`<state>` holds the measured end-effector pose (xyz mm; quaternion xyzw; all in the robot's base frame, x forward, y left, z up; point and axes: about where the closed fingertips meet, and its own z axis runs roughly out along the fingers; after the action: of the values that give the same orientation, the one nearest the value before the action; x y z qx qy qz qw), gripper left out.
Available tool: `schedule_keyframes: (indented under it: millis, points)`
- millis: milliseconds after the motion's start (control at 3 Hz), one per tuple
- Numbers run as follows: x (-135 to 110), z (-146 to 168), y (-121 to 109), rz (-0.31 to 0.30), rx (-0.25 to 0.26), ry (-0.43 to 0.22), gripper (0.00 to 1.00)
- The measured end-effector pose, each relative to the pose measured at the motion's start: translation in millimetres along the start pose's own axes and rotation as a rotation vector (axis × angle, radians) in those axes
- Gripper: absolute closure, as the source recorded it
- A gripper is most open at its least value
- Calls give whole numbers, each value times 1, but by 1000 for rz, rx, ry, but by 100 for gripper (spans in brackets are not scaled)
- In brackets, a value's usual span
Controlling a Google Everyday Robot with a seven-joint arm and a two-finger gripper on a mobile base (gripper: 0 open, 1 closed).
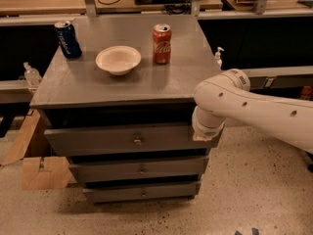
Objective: Open top drawer
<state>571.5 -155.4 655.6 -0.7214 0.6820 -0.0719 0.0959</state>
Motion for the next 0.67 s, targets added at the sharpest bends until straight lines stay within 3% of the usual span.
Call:
schedule_keyframes:
  millis: [333, 667]
  points:
    - [0, 0, 0, 0, 0, 0, 100]
    - [0, -1, 0, 0, 0, 0, 82]
